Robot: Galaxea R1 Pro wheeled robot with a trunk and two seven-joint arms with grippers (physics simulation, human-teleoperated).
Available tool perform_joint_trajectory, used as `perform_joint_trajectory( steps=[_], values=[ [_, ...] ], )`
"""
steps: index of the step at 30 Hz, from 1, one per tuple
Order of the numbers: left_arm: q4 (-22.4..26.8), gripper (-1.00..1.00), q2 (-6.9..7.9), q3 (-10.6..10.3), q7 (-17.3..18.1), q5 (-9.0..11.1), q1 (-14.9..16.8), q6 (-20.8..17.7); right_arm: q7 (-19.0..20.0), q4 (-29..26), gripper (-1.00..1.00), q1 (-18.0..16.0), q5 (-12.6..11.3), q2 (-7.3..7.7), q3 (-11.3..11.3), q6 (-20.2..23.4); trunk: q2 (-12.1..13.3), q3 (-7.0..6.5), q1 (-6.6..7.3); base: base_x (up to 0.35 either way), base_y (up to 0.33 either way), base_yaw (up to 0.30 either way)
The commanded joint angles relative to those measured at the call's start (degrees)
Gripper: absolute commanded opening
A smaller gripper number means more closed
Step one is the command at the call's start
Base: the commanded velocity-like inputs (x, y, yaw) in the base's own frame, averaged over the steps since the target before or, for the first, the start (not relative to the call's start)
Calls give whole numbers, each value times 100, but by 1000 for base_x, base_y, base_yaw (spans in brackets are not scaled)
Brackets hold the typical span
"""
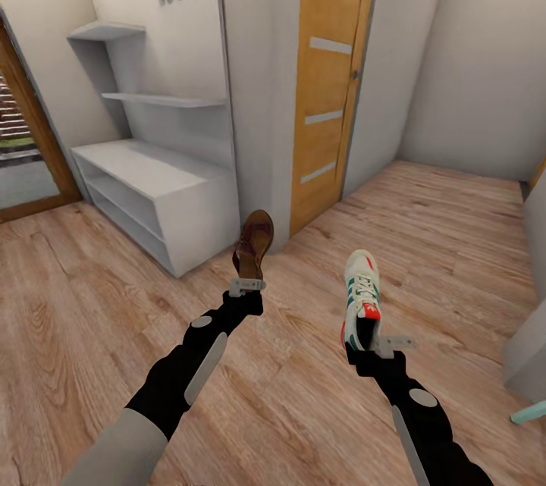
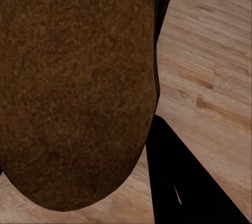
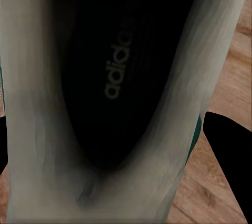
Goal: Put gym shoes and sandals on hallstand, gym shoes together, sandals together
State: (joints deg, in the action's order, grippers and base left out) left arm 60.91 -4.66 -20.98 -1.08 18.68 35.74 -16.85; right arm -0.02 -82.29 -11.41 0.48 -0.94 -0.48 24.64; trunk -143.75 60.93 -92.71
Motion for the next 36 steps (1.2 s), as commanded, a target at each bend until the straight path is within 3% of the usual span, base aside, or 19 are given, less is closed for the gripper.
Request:
perform_joint_trajectory(
  steps=[1, 11, 25, 36],
  values=[
    [7, -100, 0, -3, -6, 30, 4, -29, -7, -11, -100, -2, 5, -3, -4, 32, -2, 13, 1, 21, 0, 167],
    [4, -100, -9, -3, -6, 32, 4, -29, -7, -14, -100, -2, 5, -3, -4, 32, -2, 84, 1, 8, 0, 193],
    [1, -100, -17, -3, -6, 39, 4, -29, -7, -12, -100, -2, 5, -3, -4, 32, -2, 120, 1, 225, -152, 280],
    [4, -100, -17, -3, -6, 37, 4, -29, -7, -15, -100, -2, 5, -3, -4, 32, -2, 121, 1, 23, -15, 290]
  ],
)
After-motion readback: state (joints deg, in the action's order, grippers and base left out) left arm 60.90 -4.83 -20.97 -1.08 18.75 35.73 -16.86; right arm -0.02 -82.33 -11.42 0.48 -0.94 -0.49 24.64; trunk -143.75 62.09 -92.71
